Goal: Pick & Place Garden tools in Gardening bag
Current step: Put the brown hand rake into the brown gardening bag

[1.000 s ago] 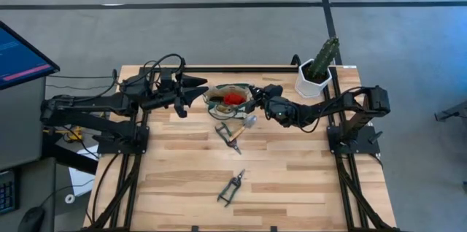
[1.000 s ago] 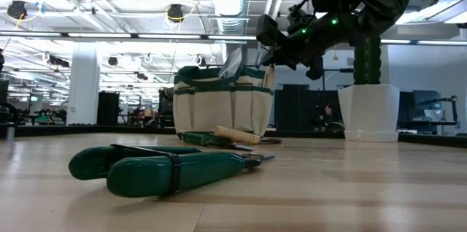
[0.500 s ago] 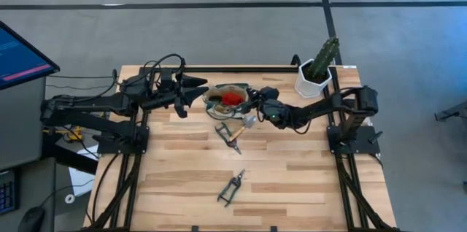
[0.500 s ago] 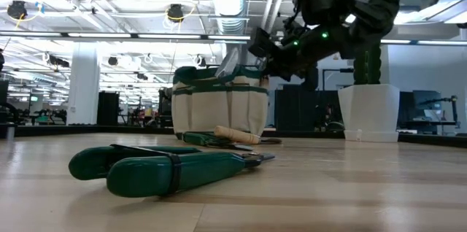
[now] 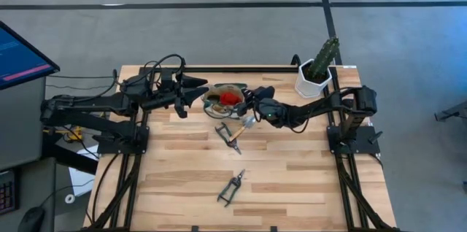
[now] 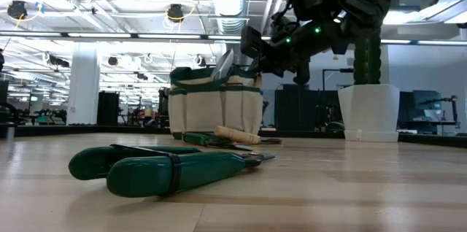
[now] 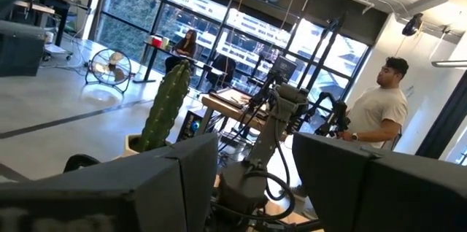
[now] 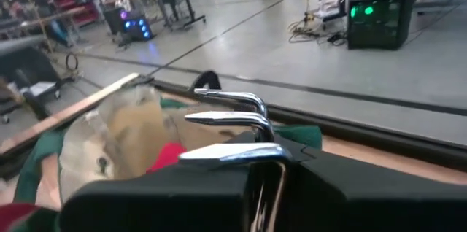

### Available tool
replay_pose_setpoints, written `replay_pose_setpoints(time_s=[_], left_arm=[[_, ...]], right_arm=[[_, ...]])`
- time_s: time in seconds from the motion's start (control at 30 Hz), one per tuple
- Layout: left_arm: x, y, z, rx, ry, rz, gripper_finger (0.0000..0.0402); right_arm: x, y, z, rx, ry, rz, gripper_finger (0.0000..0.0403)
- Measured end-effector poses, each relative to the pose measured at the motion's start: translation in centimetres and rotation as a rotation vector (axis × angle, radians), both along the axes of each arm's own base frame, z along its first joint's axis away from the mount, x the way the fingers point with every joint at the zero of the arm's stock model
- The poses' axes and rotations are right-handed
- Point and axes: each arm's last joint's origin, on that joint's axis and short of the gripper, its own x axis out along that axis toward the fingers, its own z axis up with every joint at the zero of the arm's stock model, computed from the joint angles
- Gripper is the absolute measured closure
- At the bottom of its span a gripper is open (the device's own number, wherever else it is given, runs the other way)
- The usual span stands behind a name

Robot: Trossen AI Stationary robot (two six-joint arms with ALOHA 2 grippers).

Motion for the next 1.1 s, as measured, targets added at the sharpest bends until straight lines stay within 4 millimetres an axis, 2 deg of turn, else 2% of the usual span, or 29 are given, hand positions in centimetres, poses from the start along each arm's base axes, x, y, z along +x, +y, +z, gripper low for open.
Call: replay_pose_setpoints(time_s=[0.33,0.57,0.87,1.1], left_arm=[[0.0,0.0,0.0,-0.001,0.0,0.003,0.0234],[0.0,0.0,0.0,-0.001,0.001,0.003,0.0234],[0.0,0.0,-0.1,-0.001,0.009,0.003,0.0234],[0.0,0.0,-0.1,-0.001,0.012,0.002,0.0234]], right_arm=[[0.2,0.2,-0.2,0.032,0.011,0.118,0.0344],[0.4,0.5,-0.1,0.054,0.003,0.209,0.0285],[-0.4,0.0,1.7,0.041,-0.003,0.202,0.02],[-0.7,0.3,2.8,0.053,-0.001,0.297,0.017]])
